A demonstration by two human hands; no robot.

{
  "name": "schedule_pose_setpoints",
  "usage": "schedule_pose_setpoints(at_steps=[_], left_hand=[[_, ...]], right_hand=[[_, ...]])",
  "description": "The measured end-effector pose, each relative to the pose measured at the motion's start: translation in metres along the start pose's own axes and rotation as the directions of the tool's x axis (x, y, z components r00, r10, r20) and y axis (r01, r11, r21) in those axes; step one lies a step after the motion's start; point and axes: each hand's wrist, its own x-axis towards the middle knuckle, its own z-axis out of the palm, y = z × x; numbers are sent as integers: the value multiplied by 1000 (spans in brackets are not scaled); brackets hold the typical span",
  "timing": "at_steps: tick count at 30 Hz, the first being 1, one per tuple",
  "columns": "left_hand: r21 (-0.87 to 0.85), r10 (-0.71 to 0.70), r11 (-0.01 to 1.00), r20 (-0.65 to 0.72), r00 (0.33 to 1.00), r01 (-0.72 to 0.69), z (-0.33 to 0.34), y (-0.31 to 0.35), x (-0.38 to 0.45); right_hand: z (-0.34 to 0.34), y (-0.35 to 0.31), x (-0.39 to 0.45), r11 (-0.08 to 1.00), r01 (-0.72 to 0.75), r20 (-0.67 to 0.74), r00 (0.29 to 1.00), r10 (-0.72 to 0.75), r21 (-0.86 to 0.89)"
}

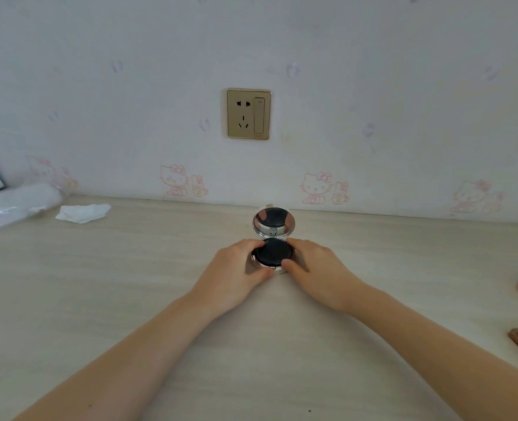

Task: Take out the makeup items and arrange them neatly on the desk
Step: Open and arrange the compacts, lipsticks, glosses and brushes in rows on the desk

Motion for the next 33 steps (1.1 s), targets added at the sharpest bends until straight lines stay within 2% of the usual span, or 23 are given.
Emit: schedule_pose_setpoints(at_steps=[6,19,26,30,33], left_hand=[[52,-27,998,0,1000,27,-6,-8,14],[55,-35,998,4,999,34,-9,-14,21],[134,-56,989,-13,998,57,-13,-3,6],[184,-69,980,-65,996,80,-10,10,-13],[189,-61,979,-54,997,70,-5,24,-26]], right_hand=[[7,2,20,998,-7,-14,1000,6,-58],[8,2,27,996,-37,0,999,38,-76],[-11,2,2,983,-107,54,992,116,-149],[-31,6,-26,974,-126,63,988,140,-188],[-47,10,-52,965,-140,51,987,155,-220]])
